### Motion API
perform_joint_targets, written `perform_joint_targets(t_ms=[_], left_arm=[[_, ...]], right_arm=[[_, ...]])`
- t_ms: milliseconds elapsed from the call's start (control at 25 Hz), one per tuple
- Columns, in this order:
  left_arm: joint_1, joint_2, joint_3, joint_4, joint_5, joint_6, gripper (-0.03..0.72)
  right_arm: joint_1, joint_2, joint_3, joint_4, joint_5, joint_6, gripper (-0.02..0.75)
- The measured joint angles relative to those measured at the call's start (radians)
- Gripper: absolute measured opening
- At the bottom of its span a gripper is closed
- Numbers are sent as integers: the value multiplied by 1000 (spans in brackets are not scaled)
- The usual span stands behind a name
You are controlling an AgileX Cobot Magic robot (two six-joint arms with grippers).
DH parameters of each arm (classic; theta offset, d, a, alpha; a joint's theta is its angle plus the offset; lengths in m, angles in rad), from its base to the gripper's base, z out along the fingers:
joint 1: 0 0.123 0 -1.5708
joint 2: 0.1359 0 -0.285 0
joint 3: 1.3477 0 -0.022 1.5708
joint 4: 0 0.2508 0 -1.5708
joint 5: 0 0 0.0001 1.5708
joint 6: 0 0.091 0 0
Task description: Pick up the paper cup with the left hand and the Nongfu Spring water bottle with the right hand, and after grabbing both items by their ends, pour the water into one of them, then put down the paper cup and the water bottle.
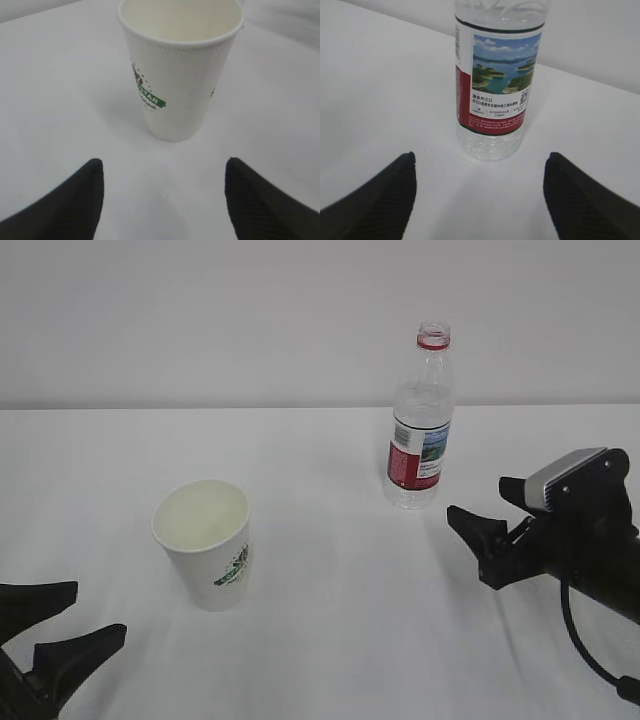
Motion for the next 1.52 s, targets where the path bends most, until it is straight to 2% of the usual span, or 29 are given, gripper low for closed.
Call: perform_joint_targets(t_ms=[880, 1280, 1520], left_arm=[[0, 0, 0, 0, 0, 0, 539], [0, 0, 0, -42, 0, 0, 536], [0, 0, 0, -43, 0, 0, 536]], right_arm=[[0, 49, -32, -4, 0, -21, 594], [0, 49, -96, -6, 0, 60, 594], [0, 52, -135, -82, 0, 66, 594]])
